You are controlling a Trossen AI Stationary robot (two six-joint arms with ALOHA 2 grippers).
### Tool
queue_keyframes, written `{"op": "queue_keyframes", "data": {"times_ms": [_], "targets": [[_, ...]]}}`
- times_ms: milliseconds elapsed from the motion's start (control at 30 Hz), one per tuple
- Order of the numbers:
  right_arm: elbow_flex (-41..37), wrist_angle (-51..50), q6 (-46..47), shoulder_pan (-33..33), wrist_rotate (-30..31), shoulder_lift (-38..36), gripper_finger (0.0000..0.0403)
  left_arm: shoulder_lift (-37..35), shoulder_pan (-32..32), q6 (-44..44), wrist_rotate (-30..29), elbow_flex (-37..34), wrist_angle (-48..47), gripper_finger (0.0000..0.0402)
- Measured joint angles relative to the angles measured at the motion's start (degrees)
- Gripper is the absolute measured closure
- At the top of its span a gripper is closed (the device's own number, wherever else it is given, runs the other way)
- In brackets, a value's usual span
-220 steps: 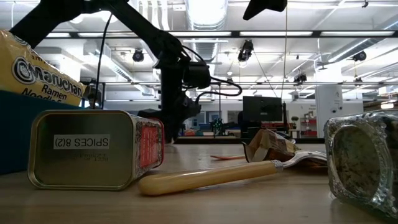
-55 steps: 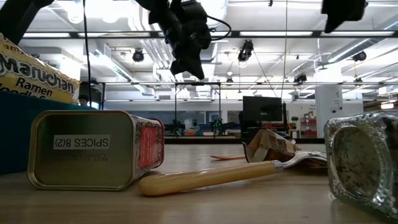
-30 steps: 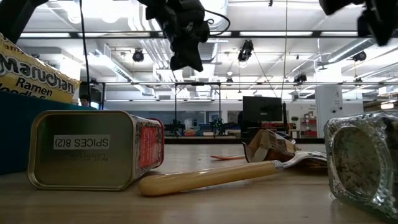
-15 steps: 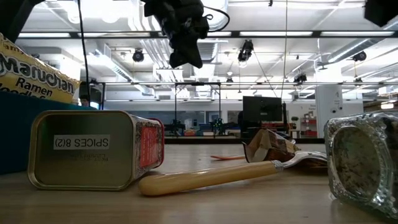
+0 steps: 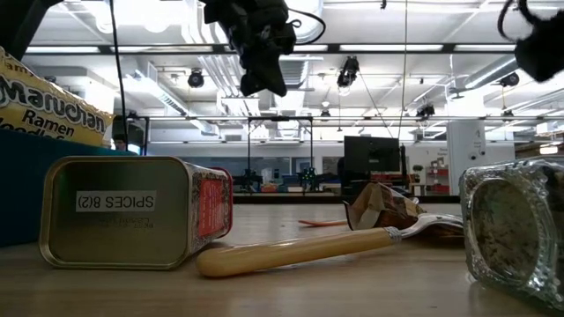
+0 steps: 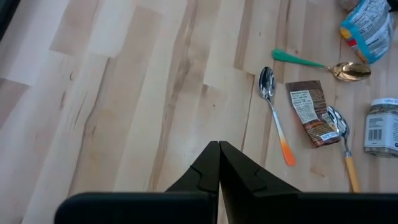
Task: Pick & Place Food Item
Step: Put the light blue noodle pack into the blue bin
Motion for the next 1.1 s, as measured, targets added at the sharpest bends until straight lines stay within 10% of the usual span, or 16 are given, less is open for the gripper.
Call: {"op": "queue_keyframes", "data": {"times_ms": [833, 1100], "targets": [[-13.98, 21.01, 11.53, 0.09, -0.25, 0.0, 0.0151, -1.07, -0.07, 0.45, 0.02, -0.02, -1.68, 0.039], [-15.11, 22.2, 11.58, 0.09, -0.79, 0.0, 0.0231, -1.71, -0.06, 0.48, 0.02, 0.0, -1.37, 0.039]]}}
